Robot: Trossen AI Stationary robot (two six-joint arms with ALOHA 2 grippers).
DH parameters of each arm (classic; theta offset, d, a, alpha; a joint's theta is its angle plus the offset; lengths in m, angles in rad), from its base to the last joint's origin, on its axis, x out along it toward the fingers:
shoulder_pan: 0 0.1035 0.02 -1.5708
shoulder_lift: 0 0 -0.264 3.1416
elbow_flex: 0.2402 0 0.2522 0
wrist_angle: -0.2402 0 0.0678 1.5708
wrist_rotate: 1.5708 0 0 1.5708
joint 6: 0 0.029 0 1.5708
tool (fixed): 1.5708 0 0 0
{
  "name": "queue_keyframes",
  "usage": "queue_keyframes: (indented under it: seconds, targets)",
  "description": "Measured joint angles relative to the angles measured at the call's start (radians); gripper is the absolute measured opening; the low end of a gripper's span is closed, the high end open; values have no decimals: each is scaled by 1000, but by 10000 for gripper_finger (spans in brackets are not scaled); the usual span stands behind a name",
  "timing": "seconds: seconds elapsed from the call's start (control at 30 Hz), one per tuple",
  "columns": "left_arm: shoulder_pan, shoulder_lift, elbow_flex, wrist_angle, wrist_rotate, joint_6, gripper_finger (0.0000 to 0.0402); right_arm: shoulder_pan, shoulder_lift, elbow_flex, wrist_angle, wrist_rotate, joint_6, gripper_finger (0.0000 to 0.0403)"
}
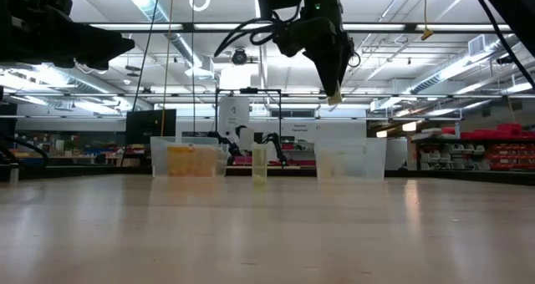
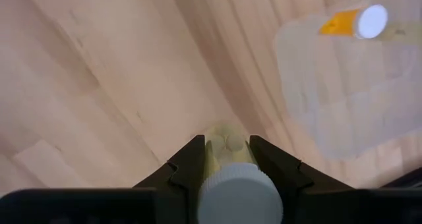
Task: Pick and place medicine bottles into bin by pill shape (circle, oval)
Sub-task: Put the yellow tablet bottle into the right transparent bin
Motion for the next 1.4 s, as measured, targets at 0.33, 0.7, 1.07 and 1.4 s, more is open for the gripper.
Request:
queue_keyframes:
  seconds: [0.33, 0.7, 1.07, 1.4]
  targets:
    - [0, 0, 0, 0, 0, 0, 172, -79, 0, 0, 0, 2, -41, 122]
    - [0, 0, 0, 0, 0, 0, 172, -162, 0, 0, 0, 7, -90, 122]
    - [0, 0, 0, 0, 0, 0, 172, -220, 0, -1, 0, 22, -137, 122]
    - [0, 0, 0, 0, 0, 0, 172, -273, 0, -1, 0, 37, -159, 122]
